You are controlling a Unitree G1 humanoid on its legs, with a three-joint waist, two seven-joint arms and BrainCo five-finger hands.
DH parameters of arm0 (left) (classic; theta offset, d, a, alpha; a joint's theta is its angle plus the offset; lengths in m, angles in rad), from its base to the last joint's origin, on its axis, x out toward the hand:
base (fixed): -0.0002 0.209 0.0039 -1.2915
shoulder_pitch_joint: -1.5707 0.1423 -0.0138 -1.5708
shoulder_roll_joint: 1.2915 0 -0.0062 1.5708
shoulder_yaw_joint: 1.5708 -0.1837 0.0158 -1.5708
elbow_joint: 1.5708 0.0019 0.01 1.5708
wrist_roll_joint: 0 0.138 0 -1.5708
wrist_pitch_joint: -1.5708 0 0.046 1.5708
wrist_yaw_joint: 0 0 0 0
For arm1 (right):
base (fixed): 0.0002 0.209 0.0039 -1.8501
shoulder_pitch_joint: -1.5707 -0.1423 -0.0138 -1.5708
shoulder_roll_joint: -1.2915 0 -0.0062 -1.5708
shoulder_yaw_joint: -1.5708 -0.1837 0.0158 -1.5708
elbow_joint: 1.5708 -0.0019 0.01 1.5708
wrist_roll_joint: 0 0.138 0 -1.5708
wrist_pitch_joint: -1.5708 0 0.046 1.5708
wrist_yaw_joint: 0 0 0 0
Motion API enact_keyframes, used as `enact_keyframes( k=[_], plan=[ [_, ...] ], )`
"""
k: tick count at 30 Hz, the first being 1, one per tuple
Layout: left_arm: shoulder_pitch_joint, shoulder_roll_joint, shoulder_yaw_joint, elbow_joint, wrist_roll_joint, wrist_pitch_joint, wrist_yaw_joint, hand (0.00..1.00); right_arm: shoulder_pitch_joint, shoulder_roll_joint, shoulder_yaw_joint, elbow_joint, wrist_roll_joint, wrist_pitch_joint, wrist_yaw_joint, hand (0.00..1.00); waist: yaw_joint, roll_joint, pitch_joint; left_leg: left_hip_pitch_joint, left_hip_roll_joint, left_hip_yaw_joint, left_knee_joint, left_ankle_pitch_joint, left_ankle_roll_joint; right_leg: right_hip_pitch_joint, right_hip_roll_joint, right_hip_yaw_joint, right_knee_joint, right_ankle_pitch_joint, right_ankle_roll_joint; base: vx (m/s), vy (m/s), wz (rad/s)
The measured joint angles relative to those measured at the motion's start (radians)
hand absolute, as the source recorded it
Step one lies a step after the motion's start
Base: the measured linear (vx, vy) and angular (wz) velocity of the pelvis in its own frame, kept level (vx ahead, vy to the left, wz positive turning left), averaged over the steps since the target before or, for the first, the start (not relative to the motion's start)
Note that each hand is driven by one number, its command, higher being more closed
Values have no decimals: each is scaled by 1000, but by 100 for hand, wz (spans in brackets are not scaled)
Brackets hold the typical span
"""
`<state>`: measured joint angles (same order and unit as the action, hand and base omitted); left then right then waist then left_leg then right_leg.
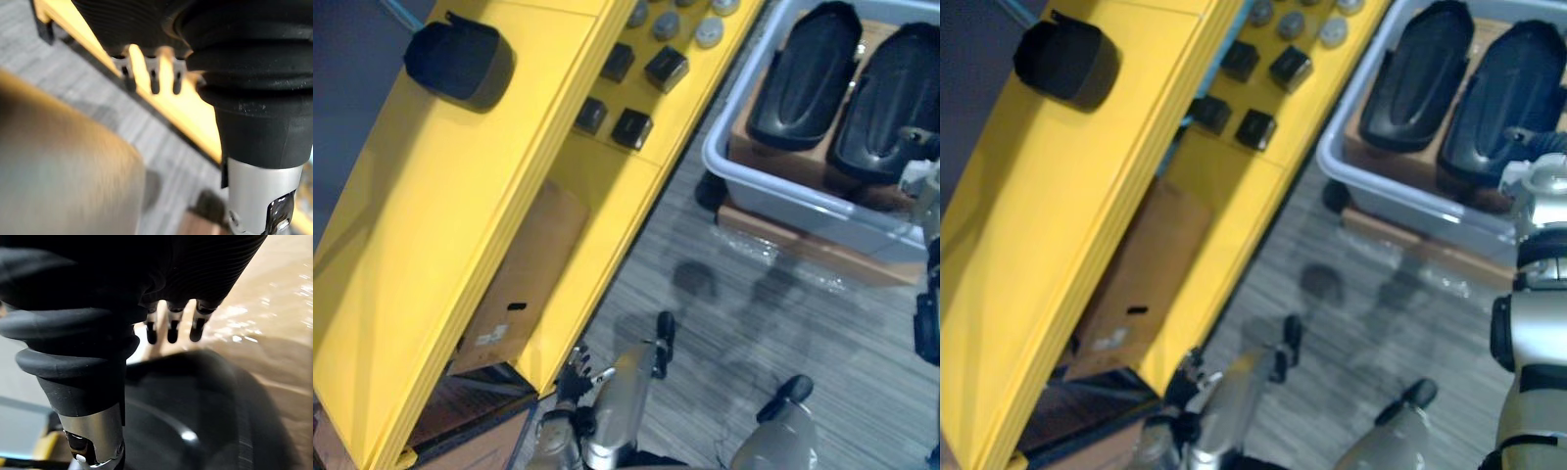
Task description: Walk over and take plastic housings, then place them on the shelf
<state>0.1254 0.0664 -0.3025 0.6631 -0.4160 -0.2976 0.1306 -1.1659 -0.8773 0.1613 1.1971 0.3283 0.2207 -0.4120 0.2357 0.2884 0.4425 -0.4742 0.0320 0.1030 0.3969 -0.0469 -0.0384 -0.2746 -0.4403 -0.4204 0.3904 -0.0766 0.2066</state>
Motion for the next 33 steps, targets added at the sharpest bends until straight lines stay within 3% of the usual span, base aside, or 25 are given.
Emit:
enact_keyframes(
  k=[5,6,12,17,22,26,33],
  plan=[
    [-2,-7,-23,14,-18,-1,-2,0,-8,-46,-1,5,-1,49,-97,0,25,27,-20,-28,-8,-42,13,-1,-2,-7,1,-18,-1,0,0,23,-1,8],
    [-2,-7,-26,15,-18,-1,-2,0,-8,-51,-1,5,-1,54,-101,100,27,30,-22,-29,-9,-43,13,-2,-3,-7,1,-18,-2,0,0,0,0,0],
    [-6,-7,-53,32,-51,-1,-5,0,4,-84,-1,4,-9,117,-105,100,46,52,-40,-34,-6,-44,15,-13,-10,-10,3,-19,-17,0,0,-4,2,-2],
    [-14,-7,-67,49,-59,-2,-5,0,15,-141,-2,-2,-42,159,-41,100,53,64,-49,-35,-6,-46,13,-14,-11,-11,6,-20,-26,1,2,0,0,0],
    [-24,-8,-73,64,-59,-2,-12,0,11,-157,-2,-2,-169,206,20,100,57,71,-55,-35,-8,-62,10,-14,-11,-8,7,-22,-32,2,3,0,0,0],
    [-27,-8,-73,65,-61,-3,-25,0,9,-153,0,31,-274,300,82,100,65,73,-56,-35,-9,-65,10,-14,-11,-4,7,-27,-32,2,4,-3,-7,2],
    [-27,-8,-75,62,-84,-5,-27,0,9,-153,0,61,-425,303,89,100,74,73,-56,-35,-9,-71,10,-14,-12,1,6,-37,-34,2,3,-20,-4,1]
  ],
)
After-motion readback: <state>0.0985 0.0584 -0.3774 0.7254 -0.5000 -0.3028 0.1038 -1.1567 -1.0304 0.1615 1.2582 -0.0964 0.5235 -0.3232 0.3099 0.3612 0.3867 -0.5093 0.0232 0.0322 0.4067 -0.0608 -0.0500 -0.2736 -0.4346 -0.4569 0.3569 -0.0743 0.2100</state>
